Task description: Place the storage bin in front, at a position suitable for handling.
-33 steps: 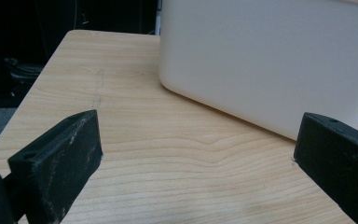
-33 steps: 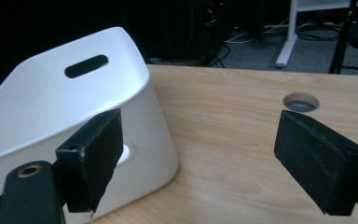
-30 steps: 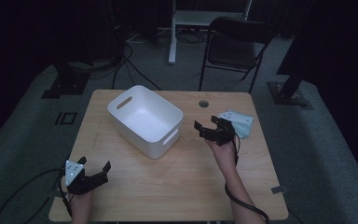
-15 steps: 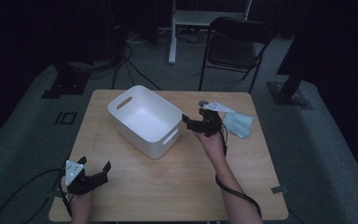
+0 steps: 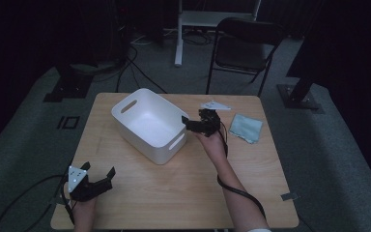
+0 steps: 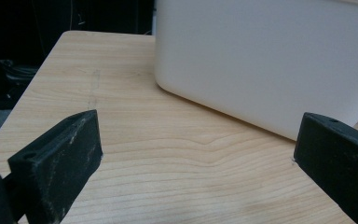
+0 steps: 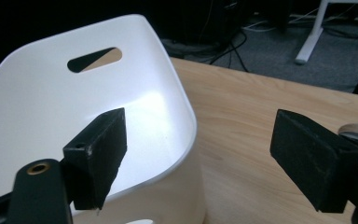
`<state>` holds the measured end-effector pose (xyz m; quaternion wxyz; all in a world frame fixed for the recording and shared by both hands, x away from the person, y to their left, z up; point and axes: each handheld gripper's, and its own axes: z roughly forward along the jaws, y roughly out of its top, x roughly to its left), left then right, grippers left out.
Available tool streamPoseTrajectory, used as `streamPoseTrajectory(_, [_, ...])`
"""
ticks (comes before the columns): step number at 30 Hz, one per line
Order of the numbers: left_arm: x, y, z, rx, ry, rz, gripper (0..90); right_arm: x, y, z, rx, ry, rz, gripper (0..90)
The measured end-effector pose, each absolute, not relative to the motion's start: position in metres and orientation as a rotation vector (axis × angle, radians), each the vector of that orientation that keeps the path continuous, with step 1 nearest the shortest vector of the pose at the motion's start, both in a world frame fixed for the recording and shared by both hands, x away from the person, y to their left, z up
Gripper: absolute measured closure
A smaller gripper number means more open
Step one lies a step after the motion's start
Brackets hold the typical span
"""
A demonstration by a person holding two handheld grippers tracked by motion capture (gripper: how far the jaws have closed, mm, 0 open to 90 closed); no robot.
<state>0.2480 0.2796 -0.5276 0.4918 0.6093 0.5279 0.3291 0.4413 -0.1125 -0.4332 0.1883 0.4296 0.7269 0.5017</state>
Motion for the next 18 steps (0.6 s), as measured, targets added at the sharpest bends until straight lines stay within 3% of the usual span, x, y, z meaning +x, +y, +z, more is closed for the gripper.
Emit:
streamPoseTrajectory(3, [0.248, 0.279, -0.528, 1.480, 1.279, 0.799, 1.2, 0.445, -0.109, -0.436, 1.204, 2.070, 1.387, 23.4])
streamPoseTrajectory(9, [0.248, 0.278, -0.528, 1.488, 1.278, 0.798, 1.2, 0.453, -0.101, -0.440, 1.202, 2.103, 1.367, 24.1])
streamPoseTrajectory(18, [0.248, 0.277, -0.527, 1.496, 1.274, 0.795, 1.2, 0.463, -0.093, -0.443, 1.195, 2.126, 1.338, 45.6])
